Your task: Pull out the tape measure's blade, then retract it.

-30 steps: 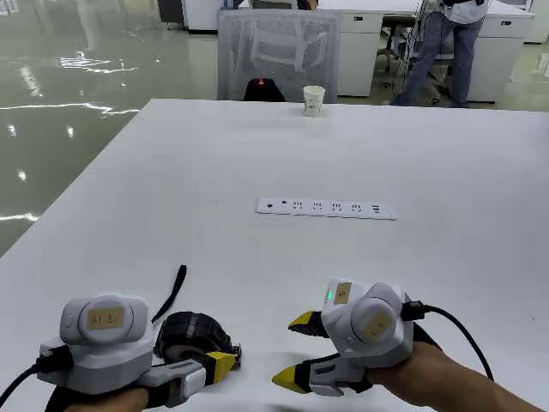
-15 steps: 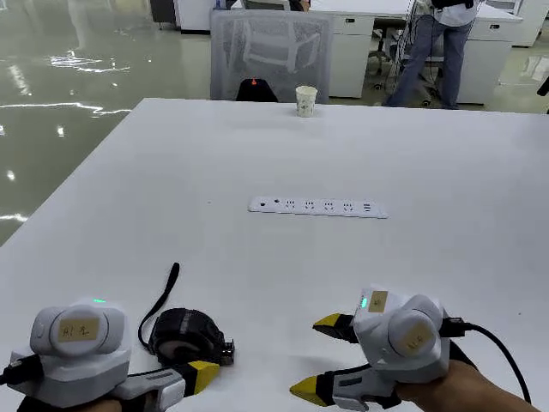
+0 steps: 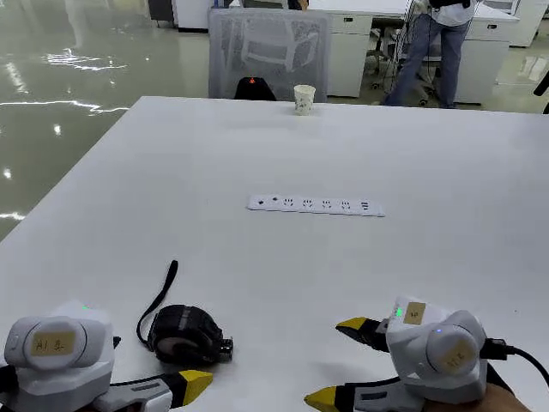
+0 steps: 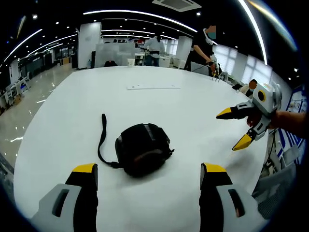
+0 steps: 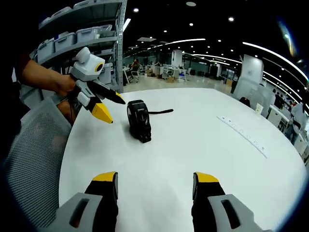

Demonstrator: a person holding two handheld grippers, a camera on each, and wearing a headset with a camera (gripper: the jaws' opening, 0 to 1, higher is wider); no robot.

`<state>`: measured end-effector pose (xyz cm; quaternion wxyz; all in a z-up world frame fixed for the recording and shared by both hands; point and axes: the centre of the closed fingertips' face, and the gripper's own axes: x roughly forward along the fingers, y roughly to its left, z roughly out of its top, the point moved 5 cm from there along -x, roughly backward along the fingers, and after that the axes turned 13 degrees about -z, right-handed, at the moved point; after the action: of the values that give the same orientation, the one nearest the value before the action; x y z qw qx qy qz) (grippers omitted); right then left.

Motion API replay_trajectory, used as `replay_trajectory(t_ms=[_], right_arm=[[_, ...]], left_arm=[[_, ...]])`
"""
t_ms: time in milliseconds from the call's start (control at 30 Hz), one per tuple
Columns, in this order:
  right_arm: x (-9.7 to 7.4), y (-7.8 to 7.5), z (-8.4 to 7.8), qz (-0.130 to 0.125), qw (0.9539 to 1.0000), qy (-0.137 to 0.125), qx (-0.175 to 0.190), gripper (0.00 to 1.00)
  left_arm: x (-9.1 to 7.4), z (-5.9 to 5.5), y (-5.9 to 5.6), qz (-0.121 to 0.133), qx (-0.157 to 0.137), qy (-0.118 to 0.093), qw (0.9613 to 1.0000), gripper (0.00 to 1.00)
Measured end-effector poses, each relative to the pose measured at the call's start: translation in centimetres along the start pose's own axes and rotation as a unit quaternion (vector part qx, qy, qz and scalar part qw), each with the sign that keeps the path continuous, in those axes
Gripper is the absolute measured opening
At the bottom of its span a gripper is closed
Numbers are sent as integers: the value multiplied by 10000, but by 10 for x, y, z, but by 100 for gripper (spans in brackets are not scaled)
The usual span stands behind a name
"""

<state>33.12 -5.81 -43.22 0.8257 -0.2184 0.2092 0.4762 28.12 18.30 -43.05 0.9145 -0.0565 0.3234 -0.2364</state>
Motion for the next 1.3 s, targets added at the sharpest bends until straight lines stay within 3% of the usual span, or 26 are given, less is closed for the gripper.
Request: replay_trajectory(t_ms=[333,500,867,1300], right_arm=[[-19,0,-10,-249,9995,-48,210,68],[-28,2,-16,-353,9986,-88,387,73],[-43,9,-24,-549,9959,-275,660,81],[-57,19,-28,-791,9916,-406,938,90]], left_arm=[[-7,-3,-4,-246,170,-102,9995,86],[-14,-3,-8,-380,350,-222,9984,88],[-25,-10,-16,-607,758,-245,9950,91],[-33,-18,-28,-650,955,-245,9930,95]])
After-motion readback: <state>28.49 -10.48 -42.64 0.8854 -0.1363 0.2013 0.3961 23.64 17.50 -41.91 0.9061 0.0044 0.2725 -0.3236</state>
